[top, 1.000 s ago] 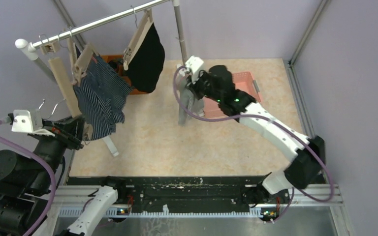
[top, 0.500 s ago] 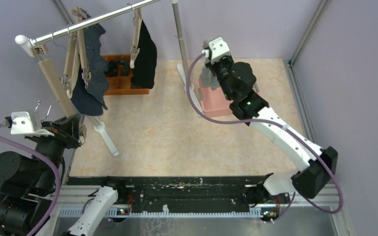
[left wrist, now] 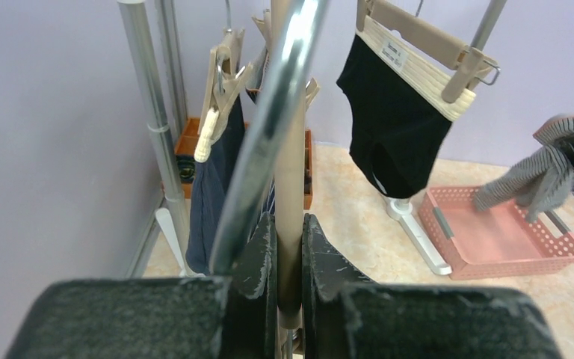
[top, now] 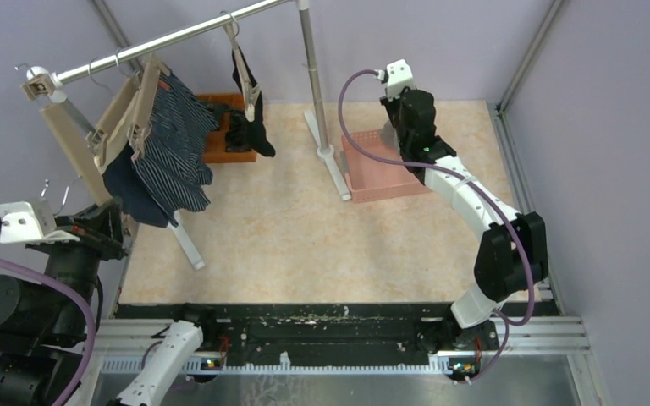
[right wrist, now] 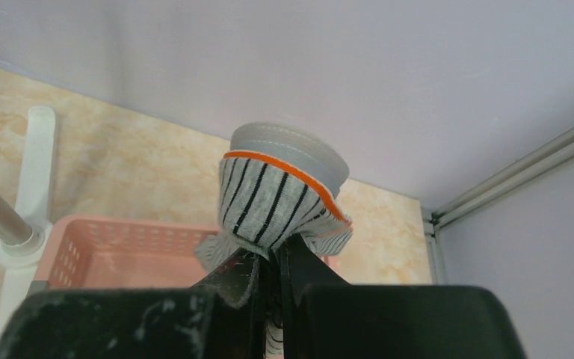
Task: Remove the underwear clipped to the hanger
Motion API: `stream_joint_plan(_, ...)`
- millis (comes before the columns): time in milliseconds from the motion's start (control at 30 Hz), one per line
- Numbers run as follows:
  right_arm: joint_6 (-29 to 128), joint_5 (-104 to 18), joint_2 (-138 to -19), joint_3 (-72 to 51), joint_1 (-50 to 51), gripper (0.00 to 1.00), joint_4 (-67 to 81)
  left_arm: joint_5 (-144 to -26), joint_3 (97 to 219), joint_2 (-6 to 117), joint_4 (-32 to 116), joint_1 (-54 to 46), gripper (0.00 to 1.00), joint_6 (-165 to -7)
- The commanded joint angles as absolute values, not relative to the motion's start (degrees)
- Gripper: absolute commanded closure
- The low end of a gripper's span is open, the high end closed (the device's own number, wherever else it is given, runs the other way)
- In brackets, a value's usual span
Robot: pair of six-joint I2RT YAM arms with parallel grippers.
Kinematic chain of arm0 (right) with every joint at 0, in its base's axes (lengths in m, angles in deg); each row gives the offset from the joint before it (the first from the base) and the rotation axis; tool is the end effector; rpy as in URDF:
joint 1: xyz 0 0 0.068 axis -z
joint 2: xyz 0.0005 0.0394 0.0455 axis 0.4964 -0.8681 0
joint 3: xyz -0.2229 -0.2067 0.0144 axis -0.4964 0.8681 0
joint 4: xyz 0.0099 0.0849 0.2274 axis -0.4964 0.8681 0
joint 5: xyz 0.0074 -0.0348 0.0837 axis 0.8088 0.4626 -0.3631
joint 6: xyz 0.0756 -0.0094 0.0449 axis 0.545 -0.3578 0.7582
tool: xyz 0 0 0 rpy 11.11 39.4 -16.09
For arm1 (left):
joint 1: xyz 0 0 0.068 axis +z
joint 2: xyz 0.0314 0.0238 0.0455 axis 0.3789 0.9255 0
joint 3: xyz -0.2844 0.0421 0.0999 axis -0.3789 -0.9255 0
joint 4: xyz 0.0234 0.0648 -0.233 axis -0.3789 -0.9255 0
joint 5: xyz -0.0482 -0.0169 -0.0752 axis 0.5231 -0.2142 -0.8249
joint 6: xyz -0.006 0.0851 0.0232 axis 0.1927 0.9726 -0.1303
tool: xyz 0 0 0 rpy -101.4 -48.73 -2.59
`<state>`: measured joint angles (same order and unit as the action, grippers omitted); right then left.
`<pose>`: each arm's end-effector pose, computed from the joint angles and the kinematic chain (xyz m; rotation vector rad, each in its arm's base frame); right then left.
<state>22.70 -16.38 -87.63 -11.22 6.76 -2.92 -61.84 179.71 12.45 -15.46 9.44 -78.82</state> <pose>0.3809 0.1338 0.4017 -0.3668 1.6139 -0.2397 -0.0225 0.0259 0.5140 -0.1037 1.4624 -0.0557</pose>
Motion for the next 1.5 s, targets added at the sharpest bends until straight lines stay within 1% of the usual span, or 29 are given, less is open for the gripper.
stream_joint_plan(0, 27.95, -19.15, -87.22, -12.03, 7.39, 1.0, -3.55, -59.14, 181.68, 12.93, -12.55, 9.95, 1.0, -75.84)
stream_joint_plan(267, 33.7, -21.45, -83.36, -9.06, 7.35, 1.0, 3.16, -56.02, 181.53, 13.98, -11.03, 9.96, 1.0, -73.78)
stream_joint_plan(400, 33.29, -21.02, -85.32, -9.01, 7.35, 1.0, 7.34, -55.52, 181.16, 14.8, -11.22, 9.96, 1.0, -73.78)
stream_joint_plan(433, 33.41, -21.14, -86.5, -9.98, 7.35, 0.82, 8.95, -55.49, 181.23, 14.88, -11.0, 9.96, 1.0, -73.64)
stream_joint_plan(467, 34.02, -20.9, -87.59, -11.1, 7.29, 0.57, 10.59, -55.41, 181.36, 15.11, -10.86, 9.96, 1.0, -73.61)
stream_joint_plan(500, 34.94, -20.89, -88.39, -12.13, 7.27, 0.38, 11.64, -55.33, 181.64, 15.3, -11.04, 9.96, 1.0, -73.55)
stream_joint_plan(533, 35.66, -21.41, -88.59, -12.9, 7.26, 0.32, 12.15, -55.06, 181.91, 15.56, -11.35, 9.96, 1.0, -73.54)
stream_joint_plan(633, 35.56, -24.15, -87.05, -16.0, 5.7, 0.31, 12.44, -53.31, 182.68, 16.24, -12.69, 9.96, 1.0, -74.59)
stream_joint_plan(767, 28.34, -19.83, -85.43, -23.8, -1.53, 0.31, 13.04, -51.23, 181.39, 15.69, -12.33, 9.96, 1.0, -76.35)
stream_joint_plan(800, 27.72, -20.31, -85.23, -26.0, -2.7, 0.31, 13.32, -50.4, 180.71, 15.63, -12.26, 9.96, 1.0, -76.67)
stream_joint_plan(900, 32.41, -30.02, -83.97, -31.45, -3.24, 0.31, 12.86, -46.96, 179.28, 16.67, -12.86, 9.94, 1.0, -77.24)
stream_joint_plan(967, 33.68, -32.66, -82.32, -31.82, -4.04, 0.31, 10.58, -44.84, 178.59, 17.97, -13.45, 9.96, 1.0, -77.9)
stream_joint_plan(1067, 30.15, -29.8, -79.88, -31.25, -8.29, 0.32, 8.3, -40.69, 177.75, 18.62, -13.9, 9.96, 1.0, -79.53)
stream_joint_plan(1167, 27.48, -27.88, -78.53, -31.15, -10.38, 0.31, 7.86, -36.78, 177.62, 18.53, -14.91, 9.87, 1.0, -81.3)
stream_joint_plan(1367, 26.53, -27.63, -77.02, -28.6, -10.49, 0.31, 5.99, -29.86, 180.81, 18.04, -22.66, 9.7, 1.0, -90.71)
stream_joint_plan(1467, 26.8, -31.89, -76.6, -28.28, -10.41, 0.31, 4.52, -28.77, 179.49, 16.53, -23.27, 9.77, 1.0, -93.97)
